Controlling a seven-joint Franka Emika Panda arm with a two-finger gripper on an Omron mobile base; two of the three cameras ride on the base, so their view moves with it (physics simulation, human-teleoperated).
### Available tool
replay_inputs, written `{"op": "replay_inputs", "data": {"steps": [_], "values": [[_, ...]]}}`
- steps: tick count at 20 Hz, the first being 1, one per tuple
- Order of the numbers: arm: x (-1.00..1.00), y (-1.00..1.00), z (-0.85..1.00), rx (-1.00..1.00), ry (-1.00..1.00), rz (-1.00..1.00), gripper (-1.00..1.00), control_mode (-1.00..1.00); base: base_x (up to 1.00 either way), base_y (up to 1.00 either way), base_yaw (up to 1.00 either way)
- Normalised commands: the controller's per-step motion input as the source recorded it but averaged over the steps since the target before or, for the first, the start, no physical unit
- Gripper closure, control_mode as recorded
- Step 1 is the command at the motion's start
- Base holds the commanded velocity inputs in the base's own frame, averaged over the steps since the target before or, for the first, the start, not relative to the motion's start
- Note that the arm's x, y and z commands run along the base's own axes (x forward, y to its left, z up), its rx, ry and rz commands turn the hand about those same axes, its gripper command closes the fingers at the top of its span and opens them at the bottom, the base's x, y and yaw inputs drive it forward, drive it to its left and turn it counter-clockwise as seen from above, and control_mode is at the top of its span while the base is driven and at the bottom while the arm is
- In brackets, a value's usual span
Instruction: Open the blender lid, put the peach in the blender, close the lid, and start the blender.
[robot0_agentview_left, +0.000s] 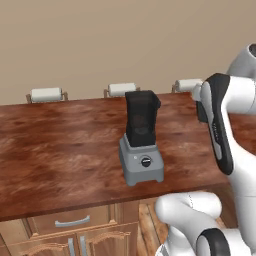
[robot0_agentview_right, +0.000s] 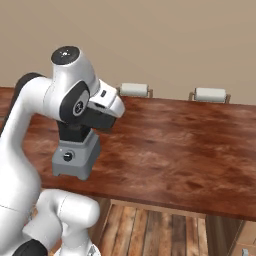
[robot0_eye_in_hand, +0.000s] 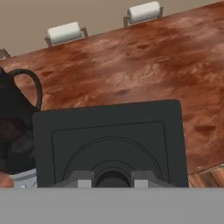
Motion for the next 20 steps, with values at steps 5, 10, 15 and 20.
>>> {"op": "replay_inputs", "data": {"steps": [5, 10, 15, 20], "values": [[-0.07, 0.51, 0.74, -0.04, -0.02, 0.00, 1.00, -1.00, 0.00, 0.00, 0.00], [0.01, 0.62, 0.34, -0.01, 0.00, 0.02, 1.00, -1.00, 0.00, 0.00, 0.00], [0.13, 0.57, 0.11, 0.00, 0.05, 0.04, 1.00, -1.00, 0.00, 0.00, 0.00], [0.22, 0.55, 0.03, 0.00, 0.06, 0.04, 1.00, -1.00, 0.00, 0.00, 0.00]]}}
